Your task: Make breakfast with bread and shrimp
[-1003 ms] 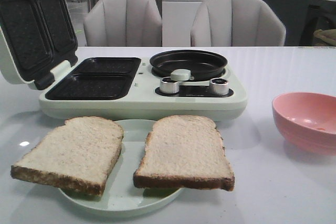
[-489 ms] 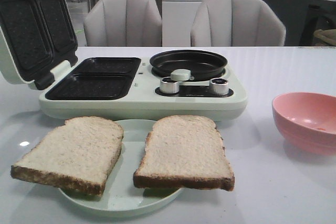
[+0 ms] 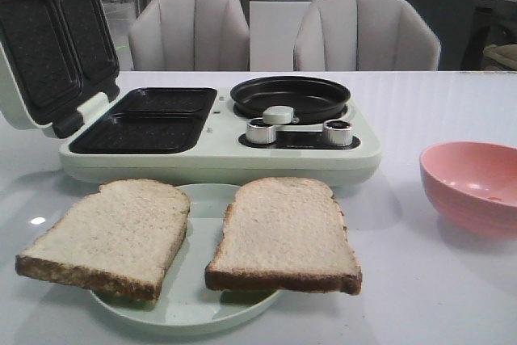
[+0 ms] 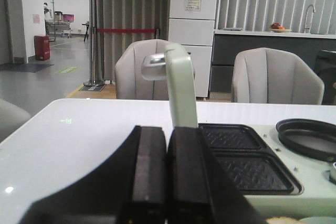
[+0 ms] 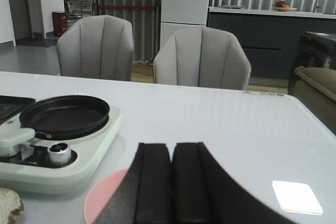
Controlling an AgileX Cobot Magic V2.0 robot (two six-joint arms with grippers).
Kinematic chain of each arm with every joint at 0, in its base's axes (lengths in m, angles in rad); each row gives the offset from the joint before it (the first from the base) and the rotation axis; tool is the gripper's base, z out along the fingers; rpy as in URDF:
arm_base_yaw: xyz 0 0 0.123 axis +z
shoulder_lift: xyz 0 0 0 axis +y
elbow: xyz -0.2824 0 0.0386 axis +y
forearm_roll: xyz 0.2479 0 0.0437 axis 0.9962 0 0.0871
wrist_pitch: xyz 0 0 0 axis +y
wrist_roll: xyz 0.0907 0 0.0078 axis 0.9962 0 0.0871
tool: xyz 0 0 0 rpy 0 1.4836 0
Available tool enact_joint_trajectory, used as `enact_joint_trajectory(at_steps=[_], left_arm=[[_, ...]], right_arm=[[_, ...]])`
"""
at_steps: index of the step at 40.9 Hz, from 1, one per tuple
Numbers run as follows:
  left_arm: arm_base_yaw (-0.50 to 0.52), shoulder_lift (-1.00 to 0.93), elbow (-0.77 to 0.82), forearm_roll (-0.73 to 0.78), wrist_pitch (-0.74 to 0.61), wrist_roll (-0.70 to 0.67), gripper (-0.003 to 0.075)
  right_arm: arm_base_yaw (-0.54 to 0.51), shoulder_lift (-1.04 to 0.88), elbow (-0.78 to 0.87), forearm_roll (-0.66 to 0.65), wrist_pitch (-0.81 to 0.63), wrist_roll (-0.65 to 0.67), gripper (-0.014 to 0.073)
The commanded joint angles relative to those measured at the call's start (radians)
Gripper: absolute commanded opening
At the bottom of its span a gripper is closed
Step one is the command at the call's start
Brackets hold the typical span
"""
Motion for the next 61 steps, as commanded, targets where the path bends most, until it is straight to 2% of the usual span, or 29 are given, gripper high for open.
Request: enact_joint_trajectory(at_steps=[1,11,16,23,29,38,42,44,49,52,55,61], left_arm=[[-0.005,0.005,-0.134,-0.005,-0.005,0.0,0.0102],[-0.005,0.171,-0.409,0.029,0.244,0.0,0.0101],[-0.005,0.26,-0.488,0.029,0.299,0.0,0.0102],[-0.005,0.334,-0.483,0.029,0.307,0.0,0.0102],[-0.005,0.358,-0.451,0.02,0.354,0.0,0.0101],[-0.005,0.366,-0.402,0.02,0.314,0.0,0.0102],[-0.005,0.366,-0.402,0.035,0.348,0.0,0.0113],[-0.005,0.366,-0.402,0.052,0.362,0.0,0.0165],[-0.005,0.366,-0.402,0.068,0.378,0.0,0.0409],[-0.005,0.366,-0.402,0.07,0.387,0.0,0.0526],[-0.005,0.373,-0.402,0.073,0.415,0.035,0.0554],[-0.053,0.428,-0.409,0.07,0.421,0.111,0.0552]], right_arm=[[-0.001,-0.004,-0.138,0.002,0.012,-0.012,0.002],[-0.001,0.174,-0.369,0.008,0.157,-0.012,0.002],[-0.001,0.291,-0.45,0.008,0.214,-0.012,0.002],[-0.001,0.415,-0.467,0.008,0.255,-0.012,0.002],[-0.001,0.479,-0.467,0.008,0.348,-0.012,0.002],[-0.001,0.548,-0.466,0.017,0.395,-0.011,0.002],[-0.001,0.576,-0.466,0.018,0.403,0.008,0.0055],[-0.001,0.59,-0.466,0.018,0.405,0.008,0.0115],[-0.001,0.63,-0.466,0.018,0.404,0.008,0.0348],[-0.001,0.648,-0.466,0.018,0.401,0.008,0.043],[-0.001,0.665,-0.466,0.018,0.392,0.008,0.0464],[-0.001,0.677,-0.466,0.018,0.397,0.008,0.0458]])
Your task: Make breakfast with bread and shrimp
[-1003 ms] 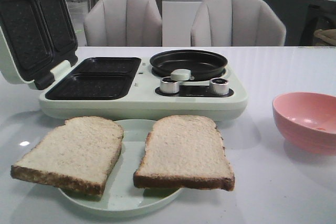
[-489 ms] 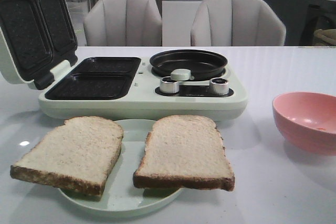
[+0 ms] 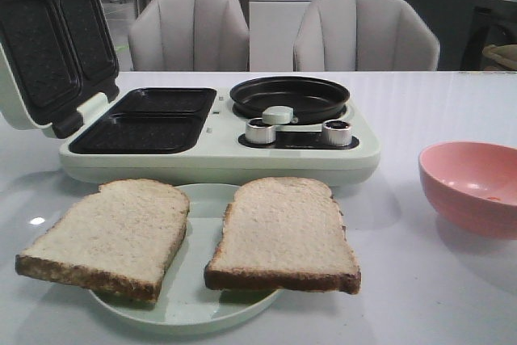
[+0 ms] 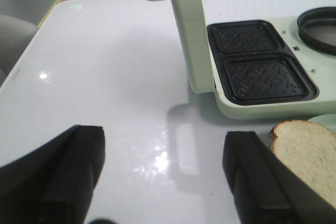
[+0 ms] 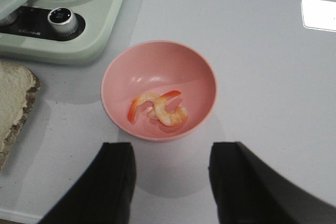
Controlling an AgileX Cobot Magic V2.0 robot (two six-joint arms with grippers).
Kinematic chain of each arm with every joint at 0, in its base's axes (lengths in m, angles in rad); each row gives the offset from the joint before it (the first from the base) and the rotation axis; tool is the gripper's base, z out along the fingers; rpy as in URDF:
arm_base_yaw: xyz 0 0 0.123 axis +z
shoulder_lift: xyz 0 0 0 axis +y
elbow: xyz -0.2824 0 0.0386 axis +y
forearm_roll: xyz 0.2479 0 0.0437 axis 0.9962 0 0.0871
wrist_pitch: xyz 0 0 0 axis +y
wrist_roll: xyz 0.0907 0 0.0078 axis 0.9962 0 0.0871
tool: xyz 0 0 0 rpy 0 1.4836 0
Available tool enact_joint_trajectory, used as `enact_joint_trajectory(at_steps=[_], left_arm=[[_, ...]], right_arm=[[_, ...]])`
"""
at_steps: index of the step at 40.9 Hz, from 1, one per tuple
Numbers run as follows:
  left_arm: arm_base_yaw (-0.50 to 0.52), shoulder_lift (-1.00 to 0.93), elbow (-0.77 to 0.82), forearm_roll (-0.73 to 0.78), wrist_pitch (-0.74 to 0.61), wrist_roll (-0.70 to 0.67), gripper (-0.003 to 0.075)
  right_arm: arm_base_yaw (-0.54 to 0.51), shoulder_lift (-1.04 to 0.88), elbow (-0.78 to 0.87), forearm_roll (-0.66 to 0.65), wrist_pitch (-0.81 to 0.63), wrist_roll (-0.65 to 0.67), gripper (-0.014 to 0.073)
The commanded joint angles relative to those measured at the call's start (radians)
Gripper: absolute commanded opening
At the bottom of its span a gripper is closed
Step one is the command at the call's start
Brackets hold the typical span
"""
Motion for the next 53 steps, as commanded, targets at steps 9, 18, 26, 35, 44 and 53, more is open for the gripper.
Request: enact_joint_trajectory(at_steps=[9,18,26,35,44,53], left_arm=[[-0.238,0.185,-0.035,0.01,-0.081,0.282,0.0552],[-0.449,0.373,-0.035,0.276,-0.089,0.337,0.0552],[-0.579,0.572,-0.035,0.481,-0.127,0.321,0.0552],[-0.635,0.77,-0.035,0.778,-0.205,0.045,0.0552],[-0.697,0.918,-0.035,1.09,-0.198,-0.238,0.0552],[-0.705,1.023,-0.035,1.338,-0.137,-0.512,0.0552]], right_arm=[[-0.001,0.007,-0.035,0.007,-0.072,0.0,0.0458],[-0.001,0.007,-0.035,0.007,-0.072,0.0,0.0458],[-0.001,0.007,-0.035,0.007,-0.072,0.0,0.0458],[-0.001,0.007,-0.035,0.007,-0.072,0.0,0.0458],[-0.001,0.007,-0.035,0.007,-0.072,0.0,0.0458],[-0.001,0.007,-0.035,0.007,-0.072,0.0,0.0458]])
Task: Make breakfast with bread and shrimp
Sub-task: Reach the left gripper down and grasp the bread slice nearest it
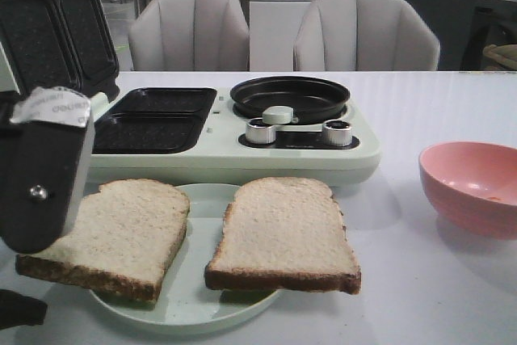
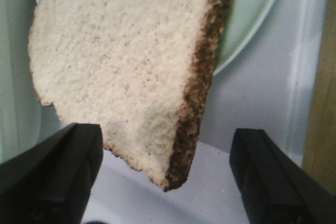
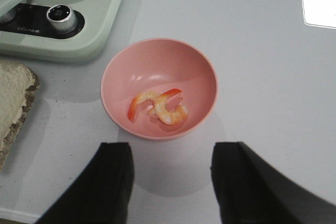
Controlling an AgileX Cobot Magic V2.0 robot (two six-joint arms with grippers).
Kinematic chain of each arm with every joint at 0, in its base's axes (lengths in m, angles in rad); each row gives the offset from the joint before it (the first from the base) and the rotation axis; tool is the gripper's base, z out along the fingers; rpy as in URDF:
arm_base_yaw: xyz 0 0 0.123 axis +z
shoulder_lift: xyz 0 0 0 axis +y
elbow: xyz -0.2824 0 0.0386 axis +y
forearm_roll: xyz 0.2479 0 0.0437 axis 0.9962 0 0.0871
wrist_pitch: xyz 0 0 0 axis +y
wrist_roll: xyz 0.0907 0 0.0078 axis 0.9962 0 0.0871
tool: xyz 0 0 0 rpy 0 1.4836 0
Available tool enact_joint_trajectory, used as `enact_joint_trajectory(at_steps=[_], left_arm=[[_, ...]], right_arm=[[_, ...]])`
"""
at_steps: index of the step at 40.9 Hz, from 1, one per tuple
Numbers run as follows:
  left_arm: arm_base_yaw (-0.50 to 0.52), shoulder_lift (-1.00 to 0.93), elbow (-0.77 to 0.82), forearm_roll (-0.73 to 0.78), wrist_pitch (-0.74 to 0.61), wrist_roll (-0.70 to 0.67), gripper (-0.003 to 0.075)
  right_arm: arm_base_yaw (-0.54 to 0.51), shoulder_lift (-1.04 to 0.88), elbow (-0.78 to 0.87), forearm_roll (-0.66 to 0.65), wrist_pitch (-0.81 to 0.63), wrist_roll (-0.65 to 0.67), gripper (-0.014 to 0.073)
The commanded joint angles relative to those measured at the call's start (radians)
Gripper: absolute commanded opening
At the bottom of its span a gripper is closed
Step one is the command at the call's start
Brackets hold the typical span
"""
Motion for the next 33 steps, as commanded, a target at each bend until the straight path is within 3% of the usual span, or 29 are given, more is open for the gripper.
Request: enact_joint_trajectory(at_steps=[1,6,21,33], left_arm=[[-0.006,0.021,-0.026,0.135,0.052,-0.151,0.0552],[-0.006,0.054,-0.026,0.207,0.07,-0.241,0.055],[-0.006,0.064,-0.026,0.247,0.039,-0.243,0.0445],[-0.006,0.064,-0.026,0.247,0.035,-0.243,0.0223]], right_arm=[[-0.001,0.004,-0.035,0.007,-0.072,-0.002,0.0458],[-0.001,0.004,-0.035,0.007,-0.072,-0.002,0.0458],[-0.001,0.004,-0.035,0.007,-0.072,-0.002,0.0458],[-0.001,0.004,-0.035,0.007,-0.072,-0.002,0.0458]])
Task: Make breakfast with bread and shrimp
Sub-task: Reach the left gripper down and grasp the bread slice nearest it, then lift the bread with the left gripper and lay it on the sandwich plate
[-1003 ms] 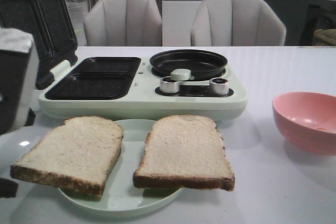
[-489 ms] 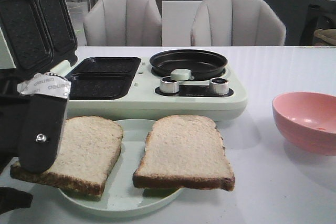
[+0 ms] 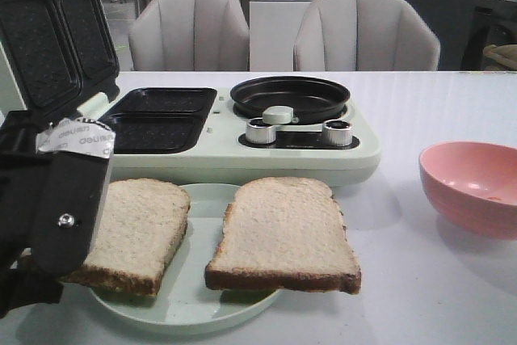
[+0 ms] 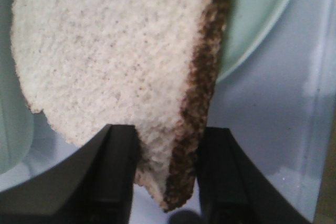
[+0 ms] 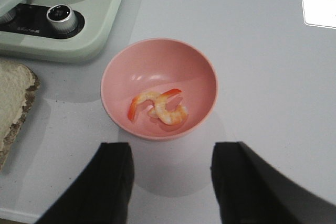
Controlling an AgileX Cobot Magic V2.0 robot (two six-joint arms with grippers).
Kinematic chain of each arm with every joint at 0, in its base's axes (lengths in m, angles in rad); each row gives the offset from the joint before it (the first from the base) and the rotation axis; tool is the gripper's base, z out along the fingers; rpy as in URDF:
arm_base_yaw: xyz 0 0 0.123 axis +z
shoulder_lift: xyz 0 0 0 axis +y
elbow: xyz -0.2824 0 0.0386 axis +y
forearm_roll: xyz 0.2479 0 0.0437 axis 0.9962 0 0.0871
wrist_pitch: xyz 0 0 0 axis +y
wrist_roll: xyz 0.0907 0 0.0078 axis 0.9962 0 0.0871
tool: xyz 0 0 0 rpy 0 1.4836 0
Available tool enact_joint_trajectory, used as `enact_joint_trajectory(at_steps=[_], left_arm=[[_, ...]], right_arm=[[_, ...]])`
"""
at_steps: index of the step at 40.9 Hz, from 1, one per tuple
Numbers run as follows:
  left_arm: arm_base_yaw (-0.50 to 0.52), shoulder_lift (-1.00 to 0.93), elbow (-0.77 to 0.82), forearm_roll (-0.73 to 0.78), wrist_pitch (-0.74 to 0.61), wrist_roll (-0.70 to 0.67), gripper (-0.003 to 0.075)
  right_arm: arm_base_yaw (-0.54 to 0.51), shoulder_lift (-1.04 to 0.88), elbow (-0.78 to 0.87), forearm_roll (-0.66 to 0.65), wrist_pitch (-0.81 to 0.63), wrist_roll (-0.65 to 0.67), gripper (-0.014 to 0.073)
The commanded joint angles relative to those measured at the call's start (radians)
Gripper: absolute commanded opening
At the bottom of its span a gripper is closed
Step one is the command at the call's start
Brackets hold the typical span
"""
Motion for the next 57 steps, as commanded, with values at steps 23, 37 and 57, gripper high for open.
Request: enact_joint_trajectory(at_steps=[23,37,57], left_arm=[[-0.246,-0.12,-0.022,0.016,0.4,-0.015,0.01],[-0.285,-0.261,-0.056,0.266,0.535,-0.142,0.01],[0.191,-0.021,-0.501,0.369,0.087,-0.135,0.01]], right_arm=[[-0.001,0.004,-0.035,0.007,-0.072,-0.002,0.0458],[-0.001,0.004,-0.035,0.007,-0.072,-0.002,0.0458],[-0.001,0.004,-0.035,0.007,-0.072,-0.002,0.0458]])
